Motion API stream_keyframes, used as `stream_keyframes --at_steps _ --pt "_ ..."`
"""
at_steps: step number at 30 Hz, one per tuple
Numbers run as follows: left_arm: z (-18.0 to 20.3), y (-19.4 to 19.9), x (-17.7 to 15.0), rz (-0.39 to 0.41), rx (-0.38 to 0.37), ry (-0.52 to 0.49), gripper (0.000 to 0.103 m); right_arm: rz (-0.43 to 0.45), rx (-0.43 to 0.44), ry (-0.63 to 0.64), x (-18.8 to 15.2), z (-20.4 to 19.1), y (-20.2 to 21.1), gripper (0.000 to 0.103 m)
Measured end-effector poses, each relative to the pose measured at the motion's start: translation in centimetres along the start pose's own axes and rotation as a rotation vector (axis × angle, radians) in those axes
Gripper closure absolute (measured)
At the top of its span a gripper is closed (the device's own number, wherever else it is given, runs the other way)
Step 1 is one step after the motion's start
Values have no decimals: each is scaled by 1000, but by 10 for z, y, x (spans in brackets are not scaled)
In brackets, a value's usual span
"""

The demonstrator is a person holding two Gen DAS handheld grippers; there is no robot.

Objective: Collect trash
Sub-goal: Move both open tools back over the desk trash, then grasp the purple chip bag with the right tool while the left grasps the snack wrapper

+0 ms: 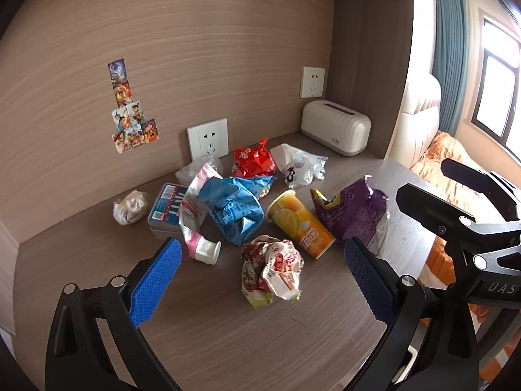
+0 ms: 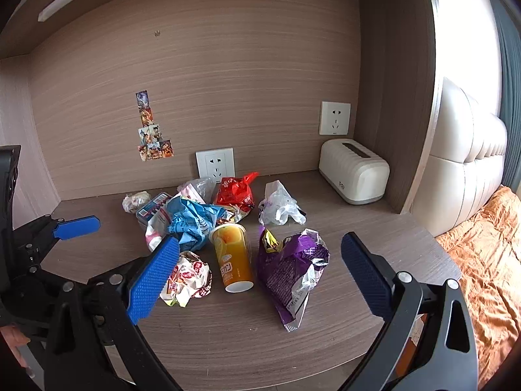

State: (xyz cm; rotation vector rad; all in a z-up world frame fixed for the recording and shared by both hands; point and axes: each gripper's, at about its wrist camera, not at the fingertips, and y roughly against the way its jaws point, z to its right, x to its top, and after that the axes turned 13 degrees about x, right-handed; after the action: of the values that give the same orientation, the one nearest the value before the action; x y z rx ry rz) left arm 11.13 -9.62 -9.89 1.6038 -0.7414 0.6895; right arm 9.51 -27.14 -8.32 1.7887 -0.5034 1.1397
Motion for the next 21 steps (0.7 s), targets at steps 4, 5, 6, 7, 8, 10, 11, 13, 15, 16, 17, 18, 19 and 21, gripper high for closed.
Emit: stream_keyframes --at_steps 4,5,6,7,8,10,11,13,15,16,17,18,19,21 --pt "1 -19 0 -21 -13 -8 5 -21 -20 -25 -5 8 -17 4" --pt "2 -24 0 -27 -14 -12 5 -25 -26 -33 -7 10 -21 4" --pt "3 -30 0 -33 -17 -16 5 -30 -32 -41 -8 13 -25 4" --pt "4 -36 0 -40 -24 -20 5 -37 -40 -53 -10 17 -31 4" --pt "6 -41 -1 -49 -30 -23 5 -43 -50 -59 -12 20 -35 4" --pt "10 -54 -3 -69 -49 -32 5 -60 -69 -72 -17 28 -46 4" --pt "13 -62 -4 -83 -60 -41 5 -69 -76 -79 -19 31 -51 4" --pt "16 -73 -7 -97 -66 -47 5 -85 -89 -95 -24 38 -60 4" --pt "19 -84 -10 -122 -81 -47 5 -104 -96 -128 -29 48 -70 4" --pt "20 -90 -11 -130 -81 -44 5 -115 -100 -147 -32 53 -76 4" --pt "21 -95 -13 -143 -78 -45 6 -119 -105 -158 -35 57 -79 4" --pt "22 -100 -14 -157 -79 -49 13 -126 -110 -165 -37 61 -83 4" --pt "23 -106 -16 -174 -72 -56 28 -137 -113 -173 -39 64 -88 4" --pt "25 -116 -21 -216 -72 -60 44 -148 -108 -182 -41 69 -95 4"
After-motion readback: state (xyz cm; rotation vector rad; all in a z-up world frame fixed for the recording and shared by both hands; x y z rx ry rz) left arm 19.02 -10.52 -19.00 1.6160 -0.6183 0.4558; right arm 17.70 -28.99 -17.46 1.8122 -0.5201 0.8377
